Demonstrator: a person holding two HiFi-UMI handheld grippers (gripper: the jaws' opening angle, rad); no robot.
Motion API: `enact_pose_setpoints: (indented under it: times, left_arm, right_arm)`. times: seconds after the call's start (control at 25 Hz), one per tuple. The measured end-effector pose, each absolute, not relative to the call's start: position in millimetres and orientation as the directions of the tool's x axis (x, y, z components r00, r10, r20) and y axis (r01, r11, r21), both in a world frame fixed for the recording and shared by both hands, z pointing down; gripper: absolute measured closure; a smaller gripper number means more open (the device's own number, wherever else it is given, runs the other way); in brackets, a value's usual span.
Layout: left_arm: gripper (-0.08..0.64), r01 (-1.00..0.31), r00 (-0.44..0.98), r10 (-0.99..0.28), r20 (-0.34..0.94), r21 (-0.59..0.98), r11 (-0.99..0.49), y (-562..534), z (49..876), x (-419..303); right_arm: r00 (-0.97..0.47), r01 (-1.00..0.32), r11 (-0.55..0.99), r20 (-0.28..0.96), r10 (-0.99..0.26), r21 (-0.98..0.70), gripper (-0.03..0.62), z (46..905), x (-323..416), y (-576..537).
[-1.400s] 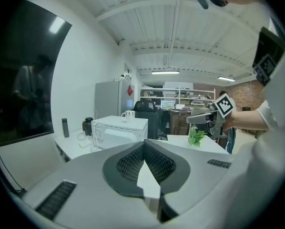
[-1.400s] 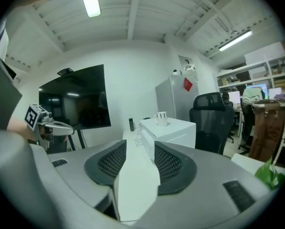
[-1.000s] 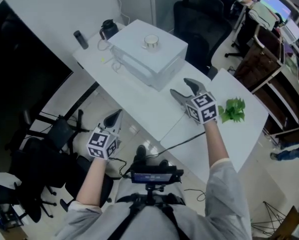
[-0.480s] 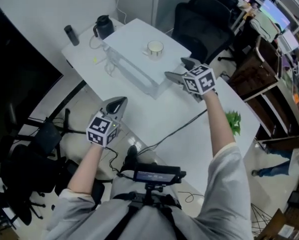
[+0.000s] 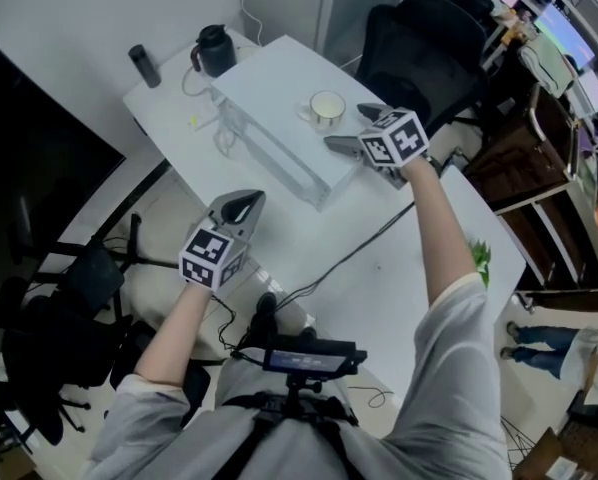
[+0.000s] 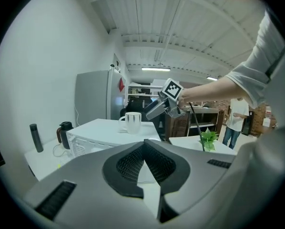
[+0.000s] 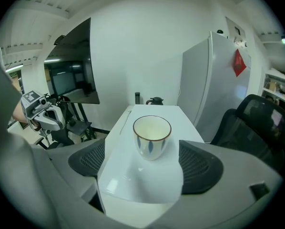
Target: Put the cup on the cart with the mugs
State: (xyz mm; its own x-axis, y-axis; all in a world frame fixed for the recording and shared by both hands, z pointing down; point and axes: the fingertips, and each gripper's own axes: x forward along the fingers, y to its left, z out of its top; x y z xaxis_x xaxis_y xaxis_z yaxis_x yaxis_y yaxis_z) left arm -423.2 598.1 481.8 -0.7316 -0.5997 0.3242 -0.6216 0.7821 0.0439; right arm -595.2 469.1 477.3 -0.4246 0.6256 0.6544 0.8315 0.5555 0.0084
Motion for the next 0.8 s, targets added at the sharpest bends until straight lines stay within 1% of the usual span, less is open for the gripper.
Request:
enact_pose_setpoints:
  times: [0.04, 0.32, 0.68, 0.72, 0.76, 0.8]
  left_arm:
    - [0.56, -0.622, -0.731, -0.6, 0.325, 0.046, 0.782, 599, 483, -427]
    - [0.56, -0.624, -0.724, -0.604, 0.333, 0.057, 0.779, 601, 487, -442]
    - [0.56, -0.61, -0.724, -0.587, 0.362, 0.062, 0.79, 620, 498, -450]
    - [0.56, -0.607, -0.726, -0.585, 0.36, 0.062, 0.792, 622, 499, -451]
    - [0.56, -0.606, -0.729, -0.584, 0.357, 0.062, 0.793, 623, 500, -453]
    - [0.56, -0.606, -0.729, -0.584, 0.356, 0.062, 0.793, 624, 500, -454]
  right_arm:
    - [-0.418, 0.834, 0.552, 0.658, 0.626, 0.005, 0.114, 479, -600, 473]
    - [-0.424, 0.835, 0.55, 0.663, 0.617, 0.021, 0.114, 482, -627, 487]
    - [-0.4, 0.842, 0.538, 0.636, 0.661, -0.029, 0.116, 501, -638, 499]
    - [-0.396, 0.844, 0.535, 0.633, 0.665, -0.034, 0.173, 502, -638, 500]
    - [-0.397, 0.845, 0.534, 0.63, 0.667, -0.032, 0.206, 503, -640, 500]
    - [-0.401, 0.845, 0.534, 0.629, 0.667, -0.027, 0.207, 503, -641, 500]
